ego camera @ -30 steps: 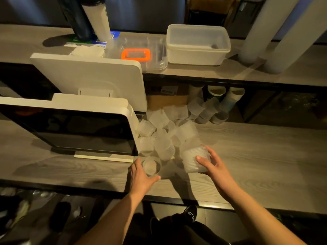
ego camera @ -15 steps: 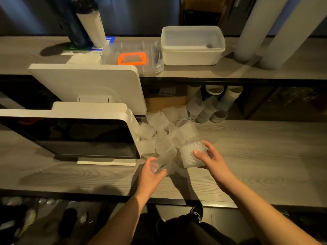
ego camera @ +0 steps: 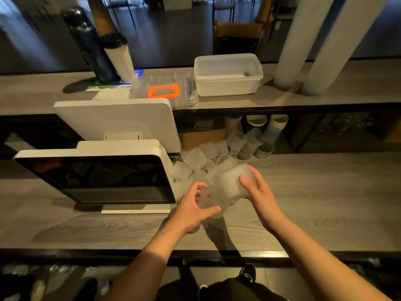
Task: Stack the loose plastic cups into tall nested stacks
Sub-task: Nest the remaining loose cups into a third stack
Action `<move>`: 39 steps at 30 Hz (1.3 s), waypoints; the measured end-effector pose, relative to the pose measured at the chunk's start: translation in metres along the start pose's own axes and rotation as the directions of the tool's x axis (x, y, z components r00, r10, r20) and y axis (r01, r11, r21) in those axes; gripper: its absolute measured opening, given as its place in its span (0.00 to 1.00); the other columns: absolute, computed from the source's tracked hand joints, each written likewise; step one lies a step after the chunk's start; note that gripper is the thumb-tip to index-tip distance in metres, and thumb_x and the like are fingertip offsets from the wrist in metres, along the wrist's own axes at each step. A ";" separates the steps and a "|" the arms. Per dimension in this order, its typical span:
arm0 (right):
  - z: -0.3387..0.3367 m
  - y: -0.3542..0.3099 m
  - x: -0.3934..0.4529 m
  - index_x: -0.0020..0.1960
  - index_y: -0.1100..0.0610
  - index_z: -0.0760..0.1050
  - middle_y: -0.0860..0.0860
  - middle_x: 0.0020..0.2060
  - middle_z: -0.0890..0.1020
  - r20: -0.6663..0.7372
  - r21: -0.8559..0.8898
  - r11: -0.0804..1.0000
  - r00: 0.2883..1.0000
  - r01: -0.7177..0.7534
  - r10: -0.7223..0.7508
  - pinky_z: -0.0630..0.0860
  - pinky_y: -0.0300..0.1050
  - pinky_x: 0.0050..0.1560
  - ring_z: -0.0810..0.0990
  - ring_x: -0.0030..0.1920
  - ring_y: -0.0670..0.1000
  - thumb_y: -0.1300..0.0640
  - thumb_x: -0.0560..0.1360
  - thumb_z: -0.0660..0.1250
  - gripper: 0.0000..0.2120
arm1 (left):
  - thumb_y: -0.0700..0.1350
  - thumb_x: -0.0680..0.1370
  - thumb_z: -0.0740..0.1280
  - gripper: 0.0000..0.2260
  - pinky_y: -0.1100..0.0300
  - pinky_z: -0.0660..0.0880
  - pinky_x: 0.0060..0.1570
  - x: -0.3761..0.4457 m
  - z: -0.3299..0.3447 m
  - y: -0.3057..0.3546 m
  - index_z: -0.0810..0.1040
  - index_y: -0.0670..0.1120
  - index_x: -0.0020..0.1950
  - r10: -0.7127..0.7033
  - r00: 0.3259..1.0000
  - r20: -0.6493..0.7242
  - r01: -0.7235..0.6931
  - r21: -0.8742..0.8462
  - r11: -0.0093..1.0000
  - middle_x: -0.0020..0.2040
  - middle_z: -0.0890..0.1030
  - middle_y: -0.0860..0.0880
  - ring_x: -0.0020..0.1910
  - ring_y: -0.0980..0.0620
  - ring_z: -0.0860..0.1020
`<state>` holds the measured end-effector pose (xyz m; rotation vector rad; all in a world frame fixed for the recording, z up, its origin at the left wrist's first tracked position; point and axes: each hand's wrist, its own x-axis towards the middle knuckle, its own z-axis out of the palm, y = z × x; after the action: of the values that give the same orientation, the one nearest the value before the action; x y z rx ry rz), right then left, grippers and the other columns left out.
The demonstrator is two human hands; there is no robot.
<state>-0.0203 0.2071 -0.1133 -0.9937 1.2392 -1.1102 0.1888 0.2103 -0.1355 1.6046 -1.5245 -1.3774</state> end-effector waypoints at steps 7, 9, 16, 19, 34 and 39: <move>0.016 0.006 -0.017 0.70 0.48 0.71 0.47 0.62 0.78 0.016 -0.075 0.997 1.000 0.021 -0.020 0.75 0.40 0.62 0.78 0.60 0.41 0.38 0.69 0.72 0.32 | 0.54 0.63 0.80 0.27 0.59 0.79 0.43 -0.013 0.005 0.022 0.75 0.58 0.59 0.016 1.000 -0.002 -0.016 -0.356 0.934 0.63 0.76 0.51 0.56 0.48 0.81; 0.024 0.008 -0.022 0.70 0.49 0.69 0.46 0.62 0.77 0.015 -0.054 0.998 1.000 0.007 -0.006 0.73 0.30 0.56 0.77 0.56 0.33 0.43 0.76 0.68 0.24 | 0.51 0.65 0.79 0.26 0.60 0.79 0.43 -0.015 0.008 0.024 0.75 0.56 0.60 0.000 1.000 0.009 0.004 -0.387 0.922 0.62 0.76 0.50 0.56 0.48 0.81; 0.024 0.018 -0.020 0.73 0.46 0.68 0.46 0.67 0.75 0.105 -0.076 0.992 0.989 -0.101 0.109 0.68 0.55 0.73 0.73 0.68 0.46 0.23 0.71 0.53 0.39 | 0.50 0.66 0.80 0.26 0.59 0.78 0.45 -0.017 0.011 0.026 0.75 0.53 0.61 -0.051 0.998 0.022 0.056 -0.423 0.904 0.61 0.78 0.47 0.56 0.49 0.79; 0.022 0.018 -0.015 0.72 0.45 0.70 0.47 0.67 0.76 0.141 -0.058 0.989 0.979 -0.138 0.145 0.71 0.55 0.71 0.75 0.67 0.47 0.23 0.72 0.51 0.38 | 0.45 0.67 0.78 0.25 0.58 0.77 0.45 -0.016 0.012 0.027 0.75 0.51 0.62 -0.088 0.996 0.035 0.093 -0.522 0.848 0.60 0.78 0.45 0.55 0.49 0.79; -0.037 0.030 0.101 0.68 0.48 0.72 0.48 0.65 0.72 0.008 -0.512 0.857 0.997 -0.061 0.075 0.72 0.44 0.61 0.72 0.62 0.48 0.53 0.74 0.74 0.24 | 0.40 0.71 0.73 0.25 0.43 0.78 0.58 0.018 0.002 0.021 0.73 0.49 0.67 -0.212 0.977 -0.007 0.116 -0.819 0.563 0.66 0.75 0.41 0.63 0.39 0.76; -0.041 0.044 0.139 0.75 0.46 0.64 0.50 0.72 0.65 0.074 -0.693 0.721 0.993 -0.019 0.097 0.71 0.53 0.69 0.68 0.70 0.54 0.55 0.70 0.77 0.37 | 0.39 0.69 0.71 0.24 0.40 0.77 0.56 0.032 0.007 0.024 0.75 0.49 0.64 -0.285 0.957 -0.047 0.119 -0.837 0.535 0.65 0.73 0.40 0.63 0.36 0.74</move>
<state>-0.0572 0.0807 -0.1876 -1.5377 1.6308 -0.5076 0.1681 0.1768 -0.1264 1.2202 -0.3888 -1.6595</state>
